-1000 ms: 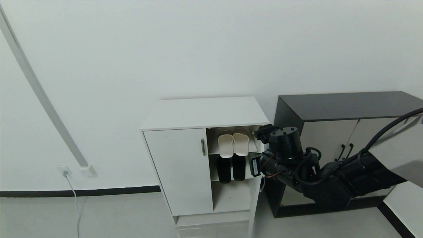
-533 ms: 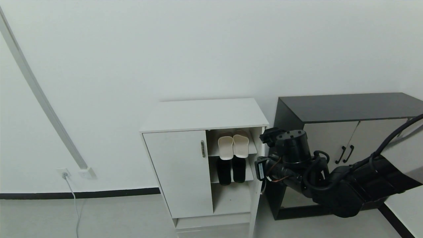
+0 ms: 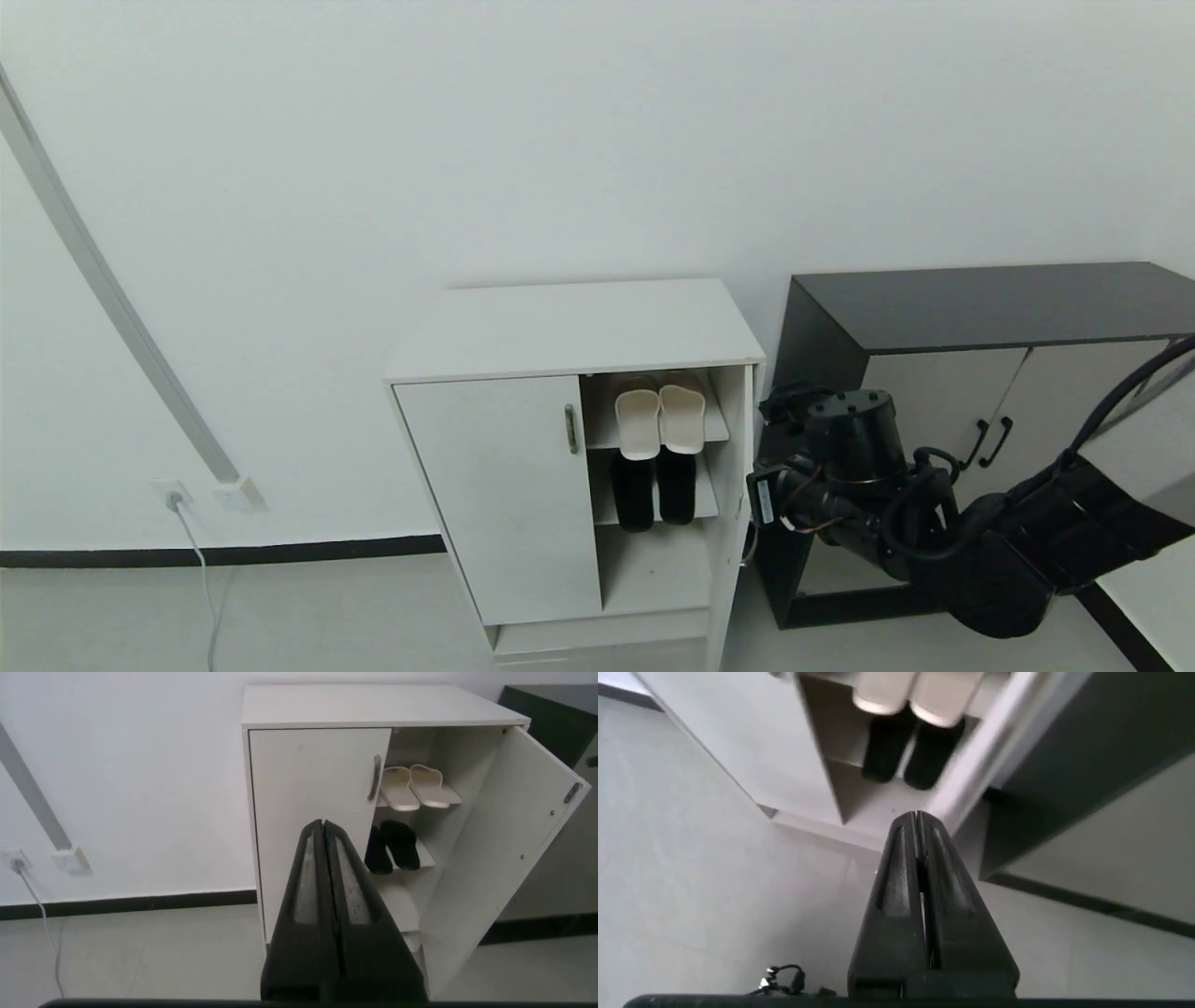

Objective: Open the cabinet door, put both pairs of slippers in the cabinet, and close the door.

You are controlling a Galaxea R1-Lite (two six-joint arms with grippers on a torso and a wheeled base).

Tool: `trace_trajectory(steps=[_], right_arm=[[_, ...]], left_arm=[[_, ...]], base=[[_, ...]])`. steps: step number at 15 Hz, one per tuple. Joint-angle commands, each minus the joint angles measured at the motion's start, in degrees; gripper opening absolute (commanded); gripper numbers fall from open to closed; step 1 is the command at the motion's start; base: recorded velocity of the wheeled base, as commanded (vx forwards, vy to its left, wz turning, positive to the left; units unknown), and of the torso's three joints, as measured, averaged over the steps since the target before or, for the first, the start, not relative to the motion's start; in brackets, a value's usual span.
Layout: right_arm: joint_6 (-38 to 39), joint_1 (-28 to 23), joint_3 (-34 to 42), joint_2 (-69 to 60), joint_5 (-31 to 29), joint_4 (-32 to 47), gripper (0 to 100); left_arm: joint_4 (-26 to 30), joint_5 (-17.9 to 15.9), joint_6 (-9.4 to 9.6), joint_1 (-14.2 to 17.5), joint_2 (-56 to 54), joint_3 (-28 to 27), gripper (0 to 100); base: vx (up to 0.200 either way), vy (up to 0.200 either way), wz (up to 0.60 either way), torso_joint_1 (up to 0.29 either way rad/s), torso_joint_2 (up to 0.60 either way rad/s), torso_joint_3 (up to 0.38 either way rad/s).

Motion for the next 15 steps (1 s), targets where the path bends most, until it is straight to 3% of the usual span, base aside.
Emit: trace_trajectory(steps=[1, 9, 15], right_arm=[[-0.03, -0.43, -0.20, 2.56, 0.07, -0.05, 0], [-0.03, -2.81, -4.42, 8.45, 0.42, -0.85, 0], [0.76, -2.19, -15.05, 14.95, 2.71, -1.02, 0]], left_arm=[[-0.01, 0.04, -0.02, 0.01, 0.05, -0.07, 0], [-0.01, 0.04, -0.02, 0.01, 0.05, 0.02, 0], [-0.01, 0.04, -0.02, 0.01, 0.05, 0.02, 0]], base=[[0.000, 0.000, 0.00, 0.000, 0.00, 0.000], [0.000, 0.000, 0.00, 0.000, 0.00, 0.000], [0.000, 0.000, 0.00, 0.000, 0.00, 0.000]])
